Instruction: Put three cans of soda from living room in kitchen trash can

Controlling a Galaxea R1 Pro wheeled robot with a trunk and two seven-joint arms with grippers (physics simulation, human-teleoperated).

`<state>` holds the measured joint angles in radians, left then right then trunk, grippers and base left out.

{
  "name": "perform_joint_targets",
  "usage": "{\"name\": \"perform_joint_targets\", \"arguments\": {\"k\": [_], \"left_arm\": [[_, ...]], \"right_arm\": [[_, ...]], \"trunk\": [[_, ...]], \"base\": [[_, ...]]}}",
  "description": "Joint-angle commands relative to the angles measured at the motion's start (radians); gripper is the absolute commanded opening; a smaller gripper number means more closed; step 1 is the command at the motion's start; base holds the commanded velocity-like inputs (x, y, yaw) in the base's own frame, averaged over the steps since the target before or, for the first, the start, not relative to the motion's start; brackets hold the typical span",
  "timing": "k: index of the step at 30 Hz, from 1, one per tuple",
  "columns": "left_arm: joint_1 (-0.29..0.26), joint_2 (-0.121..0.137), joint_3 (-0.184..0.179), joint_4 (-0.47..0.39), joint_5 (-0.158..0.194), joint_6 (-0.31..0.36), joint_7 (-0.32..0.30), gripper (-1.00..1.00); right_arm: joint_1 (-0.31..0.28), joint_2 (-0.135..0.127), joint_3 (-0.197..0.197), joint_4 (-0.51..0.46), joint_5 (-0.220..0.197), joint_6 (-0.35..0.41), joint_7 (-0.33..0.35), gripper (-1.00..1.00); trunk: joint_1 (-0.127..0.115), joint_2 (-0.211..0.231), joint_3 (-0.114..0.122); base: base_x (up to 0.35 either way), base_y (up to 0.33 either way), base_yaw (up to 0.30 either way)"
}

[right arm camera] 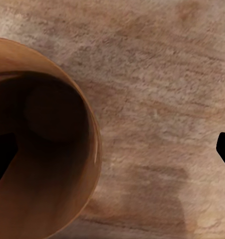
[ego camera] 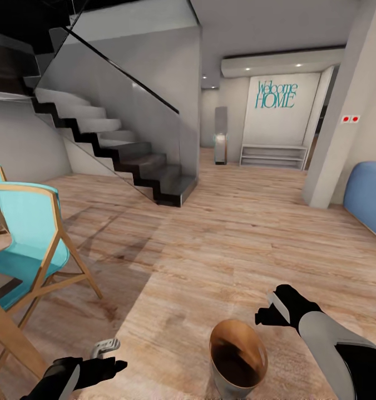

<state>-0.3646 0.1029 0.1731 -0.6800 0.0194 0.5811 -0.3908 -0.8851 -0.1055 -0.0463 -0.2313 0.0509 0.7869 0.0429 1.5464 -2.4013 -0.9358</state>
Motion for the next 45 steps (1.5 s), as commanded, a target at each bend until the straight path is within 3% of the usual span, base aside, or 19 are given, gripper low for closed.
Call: {"name": "perform_joint_targets", "arguments": {"k": [1, 8, 32, 38, 45], "left_arm": [[0.000, -0.001, 0.003, -0.001, 0.002, 0.004, -0.003, 1.00], [0.000, -0.002, 0.003, -0.001, 0.001, -0.005, -0.003, 1.00], [0.000, -0.002, 0.003, -0.001, 0.003, -0.020, -0.004, 1.00], [0.000, -0.003, 0.003, -0.001, 0.002, -0.020, -0.004, 1.00], [0.000, -0.003, 0.003, -0.001, 0.001, -0.020, -0.003, 1.00]], "right_arm": [[0.000, 0.000, -0.005, -0.001, 0.006, 0.005, 0.005, 1.00], [0.004, 0.001, -0.004, -0.002, 0.006, 0.005, 0.005, 1.00], [0.005, 0.001, -0.004, 0.000, 0.006, 0.005, 0.005, 1.00], [0.006, 0.001, -0.004, 0.000, 0.006, 0.005, 0.005, 1.00], [0.006, 0.001, -0.004, 0.000, 0.006, 0.005, 0.005, 1.00]], "trunk": [[0.004, -0.008, -0.004], [0.031, -0.057, -0.026], [0.031, -0.057, -0.026], [0.054, -0.099, -0.045], [0.057, -0.100, -0.072]], "base": [[0.000, 0.000, 0.000], [0.000, 0.000, 0.000], [0.071, 0.000, 0.000], [0.006, 0.000, 0.000], [0.001, 0.000, 0.000]]}}
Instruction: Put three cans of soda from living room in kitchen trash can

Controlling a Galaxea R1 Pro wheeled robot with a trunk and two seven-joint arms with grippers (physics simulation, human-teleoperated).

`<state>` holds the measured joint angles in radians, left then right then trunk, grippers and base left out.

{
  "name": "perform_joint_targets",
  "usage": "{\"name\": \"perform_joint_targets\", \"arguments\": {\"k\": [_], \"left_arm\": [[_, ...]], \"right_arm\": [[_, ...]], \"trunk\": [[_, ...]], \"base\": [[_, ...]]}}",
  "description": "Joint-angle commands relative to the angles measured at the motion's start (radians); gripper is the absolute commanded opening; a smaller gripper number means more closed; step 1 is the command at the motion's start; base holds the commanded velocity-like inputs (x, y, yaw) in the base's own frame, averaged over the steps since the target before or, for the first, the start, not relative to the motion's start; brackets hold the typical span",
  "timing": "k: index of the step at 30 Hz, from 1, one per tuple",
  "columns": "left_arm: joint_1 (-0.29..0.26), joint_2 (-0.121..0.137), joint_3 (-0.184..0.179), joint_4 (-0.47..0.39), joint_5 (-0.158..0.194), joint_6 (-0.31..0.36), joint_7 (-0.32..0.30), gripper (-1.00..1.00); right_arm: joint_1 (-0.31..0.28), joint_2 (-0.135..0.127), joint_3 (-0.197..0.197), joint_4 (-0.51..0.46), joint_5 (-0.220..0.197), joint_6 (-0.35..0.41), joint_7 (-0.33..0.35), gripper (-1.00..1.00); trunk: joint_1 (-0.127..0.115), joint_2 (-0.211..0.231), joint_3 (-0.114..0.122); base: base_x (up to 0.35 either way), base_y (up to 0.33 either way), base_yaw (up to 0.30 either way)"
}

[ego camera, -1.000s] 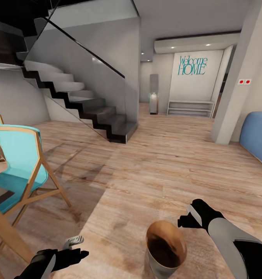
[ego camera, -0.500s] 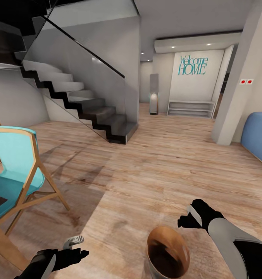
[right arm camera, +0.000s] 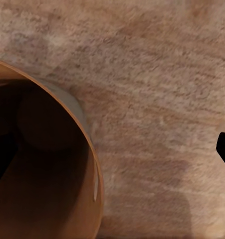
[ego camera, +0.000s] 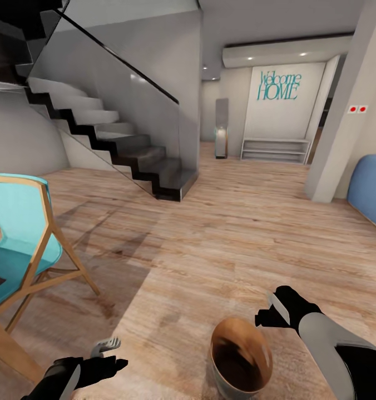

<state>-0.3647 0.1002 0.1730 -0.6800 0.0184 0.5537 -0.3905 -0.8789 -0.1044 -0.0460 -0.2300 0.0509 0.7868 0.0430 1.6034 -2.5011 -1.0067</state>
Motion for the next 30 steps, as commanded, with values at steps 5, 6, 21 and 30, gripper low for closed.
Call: {"name": "perform_joint_targets", "arguments": {"k": [5, 6, 21, 30], "left_arm": [[0.000, 0.000, 0.003, -0.001, 0.002, 0.008, -0.002, 1.00], [0.000, 0.000, 0.003, -0.001, 0.002, 0.008, -0.002, 1.00], [0.000, 0.000, 0.003, -0.001, 0.002, 0.008, -0.001, 1.00], [0.000, 0.000, 0.003, -0.001, 0.002, 0.008, -0.001, 1.00]], "right_arm": [[0.000, 0.000, -0.005, -0.002, 0.006, 0.005, 0.005, 1.00], [0.000, 0.000, -0.005, -0.002, 0.006, 0.005, 0.005, 1.00], [0.002, 0.000, -0.005, -0.002, 0.006, 0.005, 0.004, 1.00], [0.005, 0.000, -0.005, -0.002, 0.006, 0.005, 0.003, 1.00]], "trunk": [[0.002, -0.002, -0.020], [0.002, -0.002, -0.024], [0.009, -0.005, -0.082], [0.012, -0.007, -0.106]], "base": [[0.000, 0.000, 0.000], [0.000, 0.000, 0.000], [0.000, 0.000, 0.000], [0.000, 0.000, 0.000]]}}
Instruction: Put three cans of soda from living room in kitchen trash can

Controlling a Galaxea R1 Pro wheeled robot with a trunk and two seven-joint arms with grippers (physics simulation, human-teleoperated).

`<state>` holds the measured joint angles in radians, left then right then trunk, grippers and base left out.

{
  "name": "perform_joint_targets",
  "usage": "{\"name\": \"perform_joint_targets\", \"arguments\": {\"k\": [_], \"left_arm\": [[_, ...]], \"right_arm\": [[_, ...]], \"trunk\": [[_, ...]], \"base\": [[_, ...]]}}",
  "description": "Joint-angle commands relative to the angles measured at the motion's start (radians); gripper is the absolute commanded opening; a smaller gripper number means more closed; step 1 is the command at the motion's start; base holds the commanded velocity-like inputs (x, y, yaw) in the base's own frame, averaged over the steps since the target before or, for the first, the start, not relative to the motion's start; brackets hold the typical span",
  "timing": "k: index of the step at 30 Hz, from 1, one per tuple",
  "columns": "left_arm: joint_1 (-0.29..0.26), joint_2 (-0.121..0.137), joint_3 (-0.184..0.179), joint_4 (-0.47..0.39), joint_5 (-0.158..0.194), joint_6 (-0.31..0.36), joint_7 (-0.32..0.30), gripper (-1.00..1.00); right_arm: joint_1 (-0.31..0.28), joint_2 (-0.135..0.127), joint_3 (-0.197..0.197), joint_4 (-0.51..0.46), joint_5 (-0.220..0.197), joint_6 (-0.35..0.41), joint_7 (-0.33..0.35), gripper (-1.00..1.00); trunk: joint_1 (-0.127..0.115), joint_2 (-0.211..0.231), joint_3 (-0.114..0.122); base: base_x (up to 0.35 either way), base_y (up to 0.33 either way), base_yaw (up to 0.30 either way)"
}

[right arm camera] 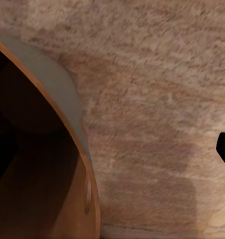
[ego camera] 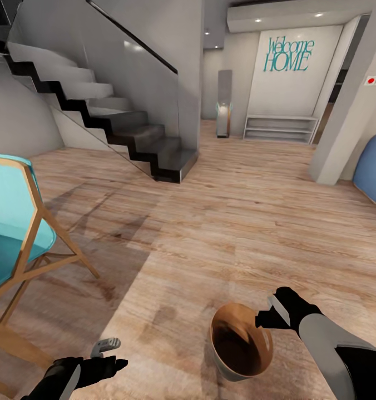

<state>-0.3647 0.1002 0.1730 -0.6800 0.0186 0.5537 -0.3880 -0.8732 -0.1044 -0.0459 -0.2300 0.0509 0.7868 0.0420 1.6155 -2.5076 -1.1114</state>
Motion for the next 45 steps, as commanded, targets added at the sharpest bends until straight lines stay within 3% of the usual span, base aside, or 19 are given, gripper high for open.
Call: {"name": "perform_joint_targets", "arguments": {"k": [1, 45], "left_arm": [[0.000, 0.000, 0.003, -0.001, 0.002, 0.008, -0.004, 1.00], [0.000, -0.002, 0.003, -0.003, 0.003, 0.003, -0.003, 1.00]], "right_arm": [[0.000, 0.000, -0.005, -0.002, 0.006, 0.005, 0.004, 1.00], [0.004, 0.000, 0.008, -0.002, 0.004, 0.003, 0.006, 1.00]], "trunk": [[0.000, 0.000, -0.001], [0.000, 0.000, -0.001]], "base": [[0.000, 0.000, 0.000], [0.000, 0.000, 0.000]]}}
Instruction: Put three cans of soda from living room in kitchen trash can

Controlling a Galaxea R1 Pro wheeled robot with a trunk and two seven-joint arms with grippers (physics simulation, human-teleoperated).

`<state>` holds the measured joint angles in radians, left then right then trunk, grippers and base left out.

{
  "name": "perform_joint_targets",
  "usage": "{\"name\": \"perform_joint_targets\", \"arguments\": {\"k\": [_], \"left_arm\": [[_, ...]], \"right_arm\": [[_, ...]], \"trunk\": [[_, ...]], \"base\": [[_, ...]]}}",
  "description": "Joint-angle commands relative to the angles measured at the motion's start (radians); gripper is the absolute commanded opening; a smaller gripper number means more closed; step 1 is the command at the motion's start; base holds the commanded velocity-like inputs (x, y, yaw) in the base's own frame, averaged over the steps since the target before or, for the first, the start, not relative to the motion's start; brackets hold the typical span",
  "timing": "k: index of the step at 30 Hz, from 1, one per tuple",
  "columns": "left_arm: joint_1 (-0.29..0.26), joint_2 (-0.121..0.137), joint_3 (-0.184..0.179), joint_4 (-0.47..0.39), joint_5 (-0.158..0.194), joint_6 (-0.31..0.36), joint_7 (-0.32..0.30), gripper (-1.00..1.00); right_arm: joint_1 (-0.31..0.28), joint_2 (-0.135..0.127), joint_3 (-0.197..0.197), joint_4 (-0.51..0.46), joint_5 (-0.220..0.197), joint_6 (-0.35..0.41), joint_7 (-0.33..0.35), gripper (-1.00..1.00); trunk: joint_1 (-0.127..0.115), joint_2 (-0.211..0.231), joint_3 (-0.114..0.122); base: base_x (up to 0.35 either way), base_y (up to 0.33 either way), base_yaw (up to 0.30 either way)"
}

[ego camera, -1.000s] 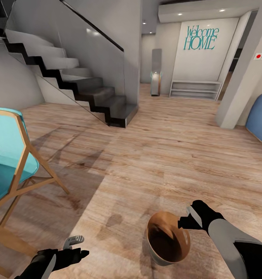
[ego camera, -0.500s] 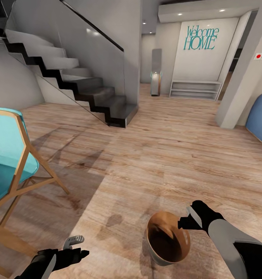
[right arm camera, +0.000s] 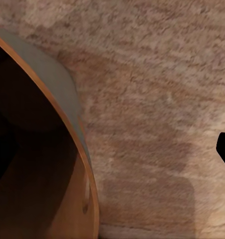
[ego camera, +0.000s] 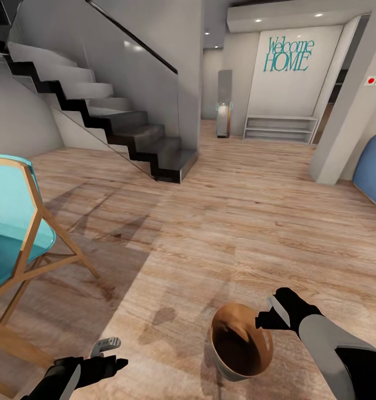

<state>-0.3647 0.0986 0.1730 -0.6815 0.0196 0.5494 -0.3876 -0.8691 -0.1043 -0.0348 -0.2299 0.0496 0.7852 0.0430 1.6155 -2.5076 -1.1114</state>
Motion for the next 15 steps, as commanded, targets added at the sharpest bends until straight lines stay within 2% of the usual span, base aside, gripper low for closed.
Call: {"name": "perform_joint_targets", "arguments": {"k": [1, 15], "left_arm": [[0.000, 0.000, 0.003, -0.001, 0.002, 0.005, -0.004, 1.00], [0.000, -0.002, 0.003, 0.000, -0.001, -0.018, -0.003, 1.00]], "right_arm": [[0.000, 0.000, -0.004, -0.002, 0.006, 0.005, 0.004, 1.00], [0.009, 0.000, -0.003, 0.000, 0.005, -0.052, 0.006, 1.00]], "trunk": [[0.000, 0.000, -0.001], [0.006, -0.003, -0.051]], "base": [[0.000, 0.000, 0.000], [0.000, 0.000, 0.000]]}}
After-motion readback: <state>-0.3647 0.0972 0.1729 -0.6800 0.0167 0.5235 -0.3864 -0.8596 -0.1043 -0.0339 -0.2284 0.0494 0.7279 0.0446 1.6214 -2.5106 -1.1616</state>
